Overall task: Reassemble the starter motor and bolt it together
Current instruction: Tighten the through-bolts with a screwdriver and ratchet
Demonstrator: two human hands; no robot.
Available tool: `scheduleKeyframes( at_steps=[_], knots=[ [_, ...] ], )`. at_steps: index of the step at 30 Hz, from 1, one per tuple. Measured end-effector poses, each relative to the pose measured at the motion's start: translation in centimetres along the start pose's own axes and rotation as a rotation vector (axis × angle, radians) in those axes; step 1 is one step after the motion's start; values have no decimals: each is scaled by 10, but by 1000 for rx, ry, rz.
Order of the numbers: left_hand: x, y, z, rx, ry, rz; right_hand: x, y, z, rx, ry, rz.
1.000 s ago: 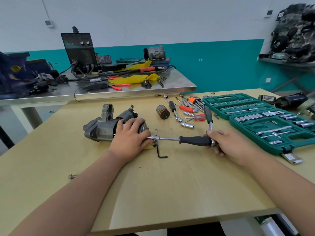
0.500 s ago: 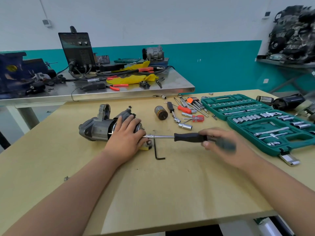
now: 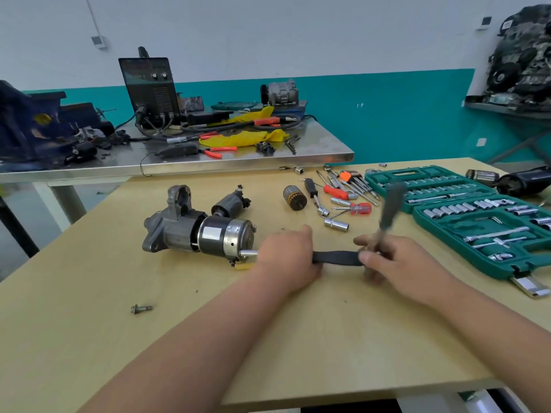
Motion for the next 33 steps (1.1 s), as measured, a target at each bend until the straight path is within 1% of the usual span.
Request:
scheduleKeyframes(
  at_steps=[2, 3, 4, 5, 7, 8, 10, 11, 12, 14, 16, 20, 21, 22, 23, 24, 25, 26, 27, 28, 29, 30, 31, 33],
  knots=[
    [-4, -16, -13, -121, -17, -207, -3, 4, -3, -107, 139, -38],
    [-7, -20, -19, -213, -11, -245, -3, 6, -4, -125, 145, -46],
    [-9, -22, -22, -293, -3, -242, -3, 7, -2, -125, 165, -56],
    [-8, -20, -20, -326, -28, -192, -2, 5, 2, -65, 168, -53],
    [-5, -12, -8, -281, -128, -11, -2, 0, 9, 46, 229, -8],
    [-4, -8, -1, -268, -149, 44, -1, -4, 13, 100, 175, 33],
    [-5, -6, 8, -319, -71, 46, -6, -9, 13, 203, -49, 73],
    [-5, -7, 9, -331, -37, 28, -7, -11, 10, 192, -81, 71],
    [-6, -9, 9, -334, -9, -10, -6, -11, 8, 135, -36, 52],
    [-10, -15, 4, -339, 29, -125, -3, -12, 0, -13, 131, 2],
    [-12, -22, -4, -387, 15, -214, 1, -15, -9, -94, 230, -62],
    [-8, -20, -6, -389, 73, -168, 0, -18, -12, -137, 262, -100],
    [-3, -18, -1, -388, 64, -178, -2, -18, -12, -153, 266, -112],
    [3, -17, 7, -368, 17, -237, -3, -18, -11, -171, 275, -128],
    [12, -16, 22, -294, -64, -349, -4, -16, -11, -191, 290, -144],
    [23, -17, 43, -160, -132, -467, -5, -15, -12, -214, 308, -156],
    [31, -20, 71, 17, -160, -532, -4, -14, -13, -238, 326, -163],
    [35, -25, 100, 194, -160, -509, -2, -14, -13, -254, 348, -169],
    [34, -32, 126, 327, -154, -417, -1, -14, -13, -258, 373, -172],
    [30, -38, 145, 401, -146, -299, -1, -13, -11, -255, 393, -171],
    [25, -44, 157, 417, -130, -190, -1, -12, -9, -252, 405, -164],
    [19, -48, 163, 395, -98, -125, -1, -11, -6, -252, 407, -154],
    [14, -49, 165, 358, -55, -113, -2, -10, -4, -252, 402, -140],
    [6, -45, 164, 320, -4, -157, -5, -9, -2, -254, 393, -113]
  ],
)
Point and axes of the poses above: each hand's wrist, its own y-axis towards the middle knuckle, its own x-axis out of the back of the hand, z = x × y, the point moved 3 cm from there along y, towards the middle knuckle, and after that the axes turned 3 degrees about -z, right-handed, at the moved point
